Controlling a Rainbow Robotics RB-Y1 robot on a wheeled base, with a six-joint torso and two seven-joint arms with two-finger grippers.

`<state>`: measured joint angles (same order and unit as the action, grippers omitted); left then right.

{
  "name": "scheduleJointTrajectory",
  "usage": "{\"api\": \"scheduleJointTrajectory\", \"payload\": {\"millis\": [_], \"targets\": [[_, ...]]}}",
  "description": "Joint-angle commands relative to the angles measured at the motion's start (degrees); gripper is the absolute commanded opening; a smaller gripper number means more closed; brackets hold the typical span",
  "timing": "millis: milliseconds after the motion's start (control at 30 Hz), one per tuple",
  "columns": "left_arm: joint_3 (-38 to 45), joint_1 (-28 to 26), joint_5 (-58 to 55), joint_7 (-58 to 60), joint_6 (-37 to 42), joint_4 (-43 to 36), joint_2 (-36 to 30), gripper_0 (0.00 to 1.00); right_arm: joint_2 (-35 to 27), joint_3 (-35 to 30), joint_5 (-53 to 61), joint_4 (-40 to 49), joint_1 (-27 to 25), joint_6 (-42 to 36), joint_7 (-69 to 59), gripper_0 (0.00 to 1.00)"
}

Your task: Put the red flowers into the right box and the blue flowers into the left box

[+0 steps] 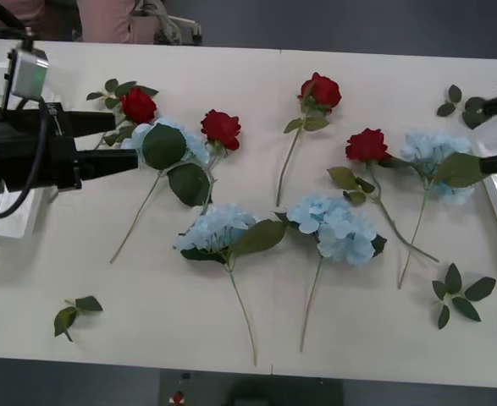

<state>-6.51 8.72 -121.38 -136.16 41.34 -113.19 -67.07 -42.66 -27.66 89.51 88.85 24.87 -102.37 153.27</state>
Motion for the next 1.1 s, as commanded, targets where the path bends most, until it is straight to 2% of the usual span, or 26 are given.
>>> {"api": "scheduleJointTrajectory", "payload": {"millis": [33,300,433,733,867,1100], "targets": [[0.8,1.3,-5.3,-0.7,-0.1,5.5,-8.7,1.0,-1.3,1.1,0.0,0.4,-1.8,0.3,1.6,1.0],[0.8,2.9,-1.5,-0.4,-0.1,17.5,-9.1,1.0,-2.3,3.9,-8.7,0.4,-1.8,2.2,-14.2,1.0],[0.6,4.9,3.4,0.0,-0.1,22.0,-7.0,1.0,-2.3,6.8,-14.2,0.4,-1.8,4.1,-23.8,1.0],[-8.5,20.6,16.9,1.1,4.9,37.0,0.8,1.0,-2.2,14.0,-24.6,0.4,-1.8,9.7,-44.8,1.0],[-12.6,25.7,21.7,1.5,4.9,42.4,3.2,1.0,-2.1,17.7,-28.9,0.4,-1.8,11.6,-54.9,1.0],[-16.9,32.9,30.2,2.0,4.9,52.5,8.5,1.0,-2.1,24.1,-35.2,0.4,-1.8,16.5,-64.3,1.0]]}}
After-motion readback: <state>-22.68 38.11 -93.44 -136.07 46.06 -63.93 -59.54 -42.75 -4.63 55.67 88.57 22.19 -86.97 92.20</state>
